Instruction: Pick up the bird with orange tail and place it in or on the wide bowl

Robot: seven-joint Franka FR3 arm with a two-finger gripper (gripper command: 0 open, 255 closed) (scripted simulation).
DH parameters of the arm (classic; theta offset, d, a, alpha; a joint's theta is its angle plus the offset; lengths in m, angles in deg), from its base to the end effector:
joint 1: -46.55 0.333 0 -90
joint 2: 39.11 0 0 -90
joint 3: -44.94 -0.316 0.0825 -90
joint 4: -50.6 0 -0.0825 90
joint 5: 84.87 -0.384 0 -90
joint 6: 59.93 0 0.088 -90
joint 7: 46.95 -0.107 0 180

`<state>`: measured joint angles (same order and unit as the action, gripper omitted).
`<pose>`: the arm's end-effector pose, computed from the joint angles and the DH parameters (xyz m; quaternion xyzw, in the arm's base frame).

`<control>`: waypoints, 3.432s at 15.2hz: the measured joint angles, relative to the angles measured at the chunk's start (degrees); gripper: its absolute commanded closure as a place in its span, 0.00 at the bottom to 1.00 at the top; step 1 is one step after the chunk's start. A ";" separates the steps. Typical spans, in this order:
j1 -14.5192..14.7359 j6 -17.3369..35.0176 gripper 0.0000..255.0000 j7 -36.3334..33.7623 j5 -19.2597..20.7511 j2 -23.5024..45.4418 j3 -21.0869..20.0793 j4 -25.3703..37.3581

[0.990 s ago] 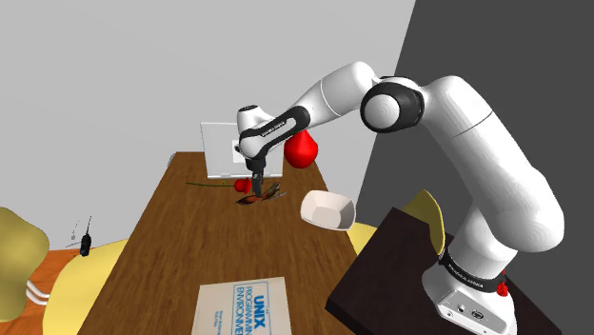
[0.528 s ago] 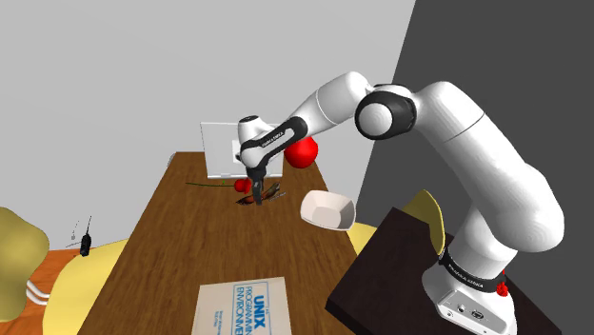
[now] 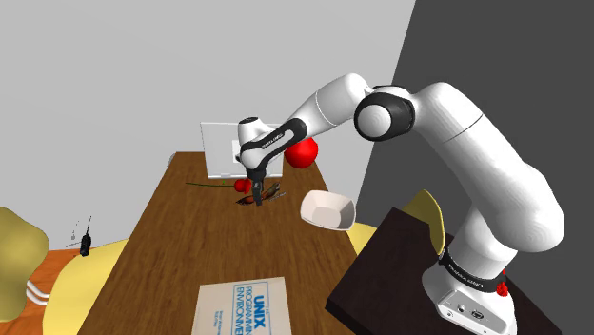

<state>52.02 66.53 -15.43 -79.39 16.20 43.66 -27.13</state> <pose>0.7148 0.0782 0.1270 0.9339 0.3519 -0.0616 0.0144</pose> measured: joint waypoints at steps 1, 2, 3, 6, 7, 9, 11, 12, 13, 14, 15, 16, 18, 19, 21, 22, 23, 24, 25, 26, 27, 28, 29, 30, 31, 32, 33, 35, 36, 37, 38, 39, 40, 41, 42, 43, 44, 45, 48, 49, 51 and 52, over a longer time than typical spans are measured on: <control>0.00 0.00 1.00 0.00 0.00 0.00 0.00 0.00; 0.00 0.00 1.00 0.00 0.00 0.00 0.00 0.00; 0.00 0.00 1.00 0.00 0.00 0.00 0.00 0.00; 0.00 0.00 1.00 0.00 0.00 0.00 0.00 -0.01; 0.00 0.00 1.00 0.00 0.00 0.00 0.00 -0.01; 0.00 0.01 1.00 0.00 0.00 -0.01 0.00 -0.02; 0.01 -0.21 1.00 0.00 -0.01 -0.18 -0.01 0.01; -0.04 -0.55 1.00 0.07 -0.03 -0.67 -0.02 -0.13; -0.03 -0.81 1.00 0.06 -0.04 -1.19 -0.03 -0.38; -0.04 -1.17 1.00 0.10 -0.06 -1.72 -0.05 -0.54; -0.05 -1.57 1.00 0.13 -0.08 -2.14 -0.07 -0.56; -0.03 -1.71 1.00 0.10 -0.08 -2.89 -0.09 -1.17; -0.05 -2.65 1.00 0.18 -0.13 -3.86 -0.13 -1.19; -0.08 -3.03 1.00 0.21 -0.16 -4.62 -0.15 -1.59; -0.07 -3.81 1.00 0.24 -0.19 -5.62 -0.19 -1.79; -0.10 -3.99 1.00 0.27 -0.21 -6.28 -0.20 -2.28; -0.08 -4.28 1.00 0.25 -0.22 -6.86 -0.22 -2.56; -0.09 -4.82 1.00 0.30 -0.25 -7.32 -0.24 -2.48; -0.20 -5.43 1.00 0.48 -0.28 -7.82 -0.25 -2.37; -0.23 -5.84 1.00 0.52 -0.30 -8.31 -0.25 -2.44; -0.21 -6.30 1.00 0.52 -0.32 -8.90 -0.27 -2.59; -0.17 -6.76 1.00 0.50 -0.34 -9.47 -0.30 -2.69; -0.18 -7.24 1.00 0.55 -0.36 -9.70 -0.32 -2.42; -0.21 -7.75 1.00 0.61 -0.39 -10.17 -0.33 -2.39; -0.19 -8.38 1.00 0.63 -0.41 -10.38 -0.34 -1.96; -0.18 -8.89 1.00 0.64 -0.44 -10.95 -0.37 -2.03; -0.16 -9.35 1.00 0.65 -0.45 -11.29 -0.38 -1.90; -0.33 -9.03 1.00 0.78 -0.47 -12.96 -0.38 -3.91; -0.60 -7.78 1.00 0.94 -0.45 -14.98 -0.35 -7.17; -0.89 -5.97 1.00 1.06 -0.41 -17.16 -0.30 -11.14; -1.23 -4.47 1.00 1.29 -0.37 -19.31 -0.23 -14.78; -1.56 -3.42 1.00 1.57 -0.34 -21.26 -0.15 -17.78; -1.83 -2.06 1.00 1.76 -0.31 -23.05 -0.09 -20.90; -2.09 -0.67 1.00 1.94 -0.28 -25.23 -0.02 -24.46; -2.51 0.59 1.00 2.35 -0.25 -27.00 0.10 -27.44; -2.77 1.91 1.00 2.54 -0.21 -29.04 0.19 -30.79; -2.78 1.93 0.00 2.54 -0.20 -29.08 0.20 -30.86; -2.77 1.92 0.00 2.54 -0.21 -29.06 0.20 -30.83; -1.91 6.64 0.00 1.46 0.31 -27.13 -0.04 -32.33; -1.41 8.50 0.00 0.87 0.57 -25.89 -0.16 -32.33; -0.86 11.42 0.00 0.21 0.96 -24.52 -0.23 -33.03; -0.80 12.31 0.00 0.12 1.07 -23.89 -0.19 -33.11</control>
<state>51.22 78.84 -15.30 -78.32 -7.69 43.47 -60.25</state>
